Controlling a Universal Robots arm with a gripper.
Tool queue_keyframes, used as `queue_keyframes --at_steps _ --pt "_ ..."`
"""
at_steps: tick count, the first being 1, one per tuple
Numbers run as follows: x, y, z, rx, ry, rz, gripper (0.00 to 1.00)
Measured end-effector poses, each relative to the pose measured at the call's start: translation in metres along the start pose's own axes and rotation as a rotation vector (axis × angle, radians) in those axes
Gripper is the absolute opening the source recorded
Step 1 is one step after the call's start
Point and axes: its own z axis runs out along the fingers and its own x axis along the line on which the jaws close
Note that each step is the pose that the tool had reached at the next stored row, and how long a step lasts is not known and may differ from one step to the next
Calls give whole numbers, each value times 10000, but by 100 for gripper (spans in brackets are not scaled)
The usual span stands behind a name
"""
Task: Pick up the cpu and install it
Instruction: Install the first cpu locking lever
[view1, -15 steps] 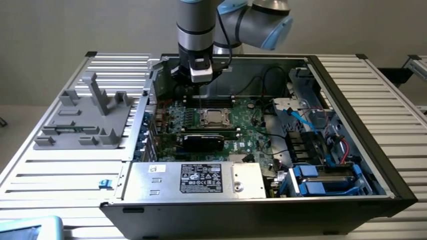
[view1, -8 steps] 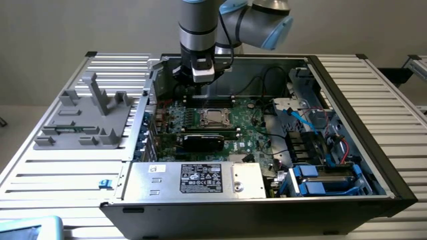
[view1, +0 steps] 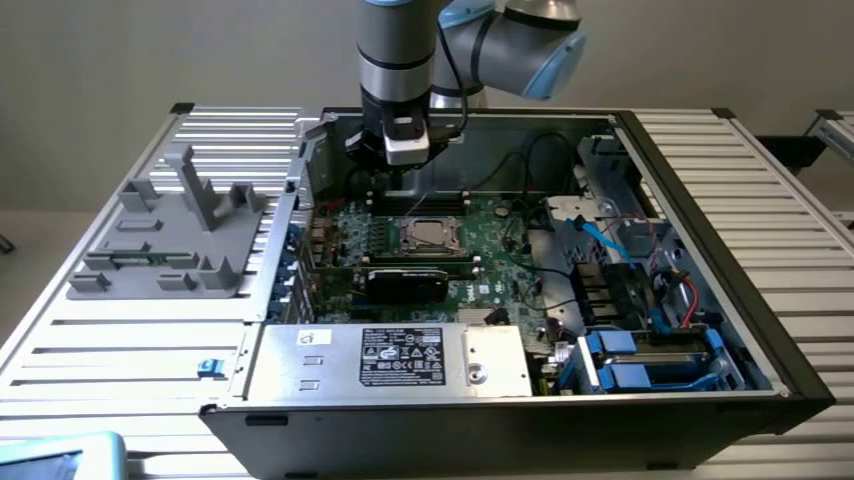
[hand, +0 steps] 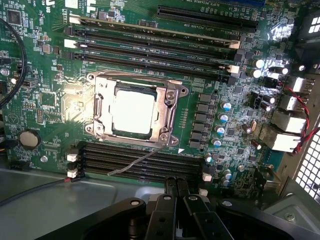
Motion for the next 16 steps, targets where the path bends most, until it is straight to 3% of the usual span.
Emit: queue_keyframes --at_steps 5,13,16 --pt "0 0 0 -1 7 7 11" --pt "-1 9 35 -40 415 702 11" --pt "-1 16 65 -49 525 946 11"
